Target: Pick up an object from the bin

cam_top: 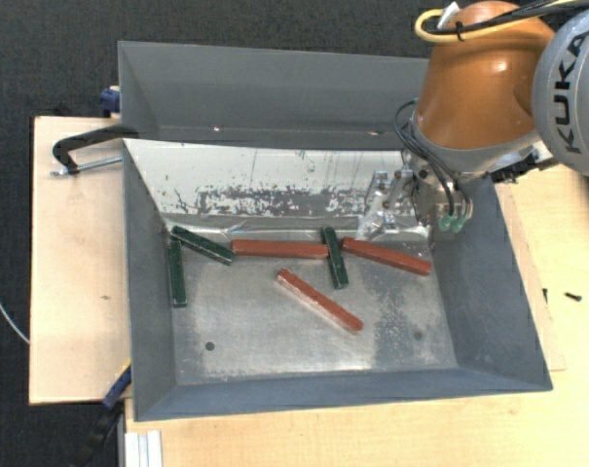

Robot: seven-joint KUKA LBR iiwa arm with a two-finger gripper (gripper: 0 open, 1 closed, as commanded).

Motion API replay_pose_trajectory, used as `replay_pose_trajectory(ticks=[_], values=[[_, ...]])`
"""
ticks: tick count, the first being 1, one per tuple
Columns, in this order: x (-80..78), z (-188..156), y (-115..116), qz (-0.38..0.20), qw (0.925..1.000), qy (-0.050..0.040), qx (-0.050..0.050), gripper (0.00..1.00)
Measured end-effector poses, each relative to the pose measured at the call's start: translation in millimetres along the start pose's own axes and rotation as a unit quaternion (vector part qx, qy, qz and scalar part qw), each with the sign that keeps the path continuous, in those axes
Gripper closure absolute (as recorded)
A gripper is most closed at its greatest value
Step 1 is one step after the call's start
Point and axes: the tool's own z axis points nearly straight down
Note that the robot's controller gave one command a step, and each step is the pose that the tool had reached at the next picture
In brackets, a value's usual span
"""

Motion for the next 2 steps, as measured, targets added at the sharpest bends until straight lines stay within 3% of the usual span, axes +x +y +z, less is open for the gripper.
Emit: replay_pose_trajectory(ticks=[1, 2], values=[[0.0, 0, 0, 0.0, 1.0, 0.0, 0.0, 1.0], [-14.2, 100, 17, 0.07, 0.9975, 0.0041, 0.0, 0.0]])
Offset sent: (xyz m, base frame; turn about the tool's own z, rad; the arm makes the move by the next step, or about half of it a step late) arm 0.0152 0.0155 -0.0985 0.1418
